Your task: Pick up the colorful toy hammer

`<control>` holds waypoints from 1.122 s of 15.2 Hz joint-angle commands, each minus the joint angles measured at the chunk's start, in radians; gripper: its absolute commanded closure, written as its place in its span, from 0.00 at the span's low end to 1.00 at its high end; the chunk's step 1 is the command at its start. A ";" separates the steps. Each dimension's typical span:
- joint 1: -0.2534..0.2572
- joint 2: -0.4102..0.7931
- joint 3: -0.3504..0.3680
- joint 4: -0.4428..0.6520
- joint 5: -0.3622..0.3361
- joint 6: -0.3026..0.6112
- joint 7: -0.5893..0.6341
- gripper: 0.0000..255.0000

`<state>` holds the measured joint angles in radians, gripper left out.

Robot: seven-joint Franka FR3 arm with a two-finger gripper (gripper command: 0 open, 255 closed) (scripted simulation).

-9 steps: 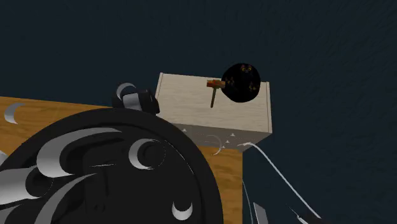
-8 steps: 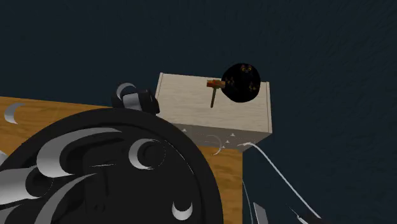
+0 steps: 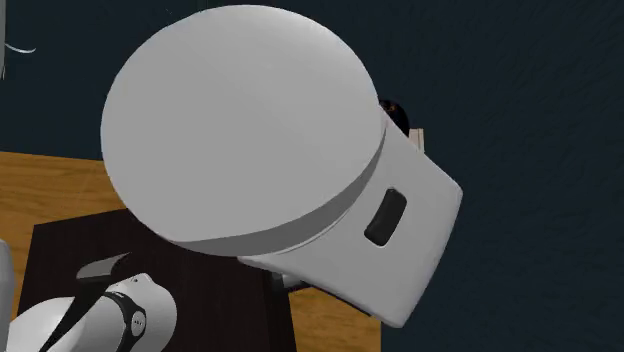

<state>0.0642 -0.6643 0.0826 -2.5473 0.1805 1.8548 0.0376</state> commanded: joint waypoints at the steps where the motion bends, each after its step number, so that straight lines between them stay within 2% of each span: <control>1: 0.015 0.043 0.037 -0.009 0.019 0.064 0.035 0.00; 10: 0.062 0.297 0.201 -0.016 0.060 0.364 0.193 0.00; 14: 0.067 0.444 0.270 0.020 0.031 0.488 0.283 0.00; 17: 0.069 0.565 0.314 0.062 -0.024 0.572 0.369 0.00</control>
<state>0.1354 -0.1389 0.3866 -2.4942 0.1763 2.3942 0.3834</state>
